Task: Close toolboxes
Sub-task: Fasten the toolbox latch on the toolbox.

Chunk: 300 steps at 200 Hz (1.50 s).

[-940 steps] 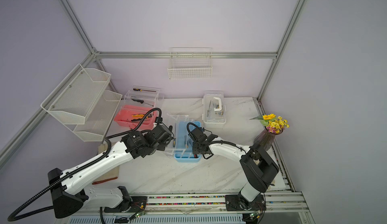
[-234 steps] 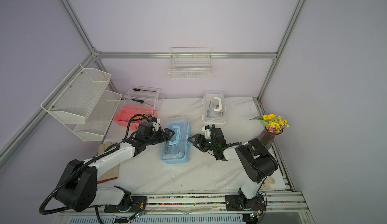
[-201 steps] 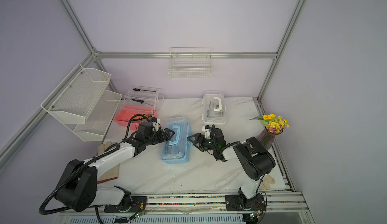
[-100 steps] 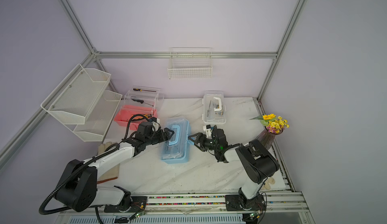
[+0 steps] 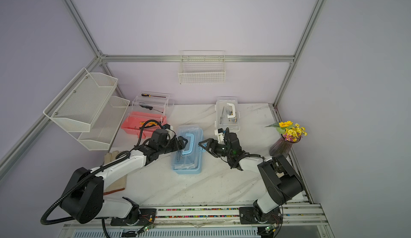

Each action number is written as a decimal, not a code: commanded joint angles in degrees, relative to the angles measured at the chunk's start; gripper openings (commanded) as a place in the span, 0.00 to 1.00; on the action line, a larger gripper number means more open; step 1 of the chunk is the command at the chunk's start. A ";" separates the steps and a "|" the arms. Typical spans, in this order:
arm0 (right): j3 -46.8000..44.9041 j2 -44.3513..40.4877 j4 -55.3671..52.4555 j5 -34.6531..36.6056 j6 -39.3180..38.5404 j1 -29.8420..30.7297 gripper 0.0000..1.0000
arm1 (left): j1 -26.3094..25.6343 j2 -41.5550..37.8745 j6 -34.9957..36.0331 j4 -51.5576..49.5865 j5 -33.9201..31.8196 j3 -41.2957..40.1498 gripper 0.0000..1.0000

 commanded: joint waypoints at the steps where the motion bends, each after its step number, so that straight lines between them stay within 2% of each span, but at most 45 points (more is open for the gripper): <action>1: 0.98 -0.23 -0.81 0.46 -0.76 0.57 0.82 | -1.44 1.84 -2.75 -8.31 -0.96 0.26 0.90; 22: 1.29 -1.62 -3.32 1.56 -1.62 0.73 0.82 | -3.10 2.10 -3.85 -8.39 -2.59 0.58 1.00; 62: 1.83 -4.17 -9.40 4.04 -3.82 0.85 0.79 | -4.49 1.22 -4.62 -9.03 -4.60 2.13 1.00; 103: 1.08 -4.60 -8.80 4.69 -2.47 0.85 0.72 | -5.02 -2.04 -4.81 -9.81 -4.48 3.92 1.00; 201: 1.13 -6.22 -9.59 5.19 -1.60 0.83 0.48 | -6.28 -2.95 -5.07 -10.91 -4.79 4.75 1.00; 300: 1.89 -4.38 -11.81 7.37 -2.33 1.86 0.31 | -8.96 -2.38 -6.28 -10.84 -5.89 6.25 1.00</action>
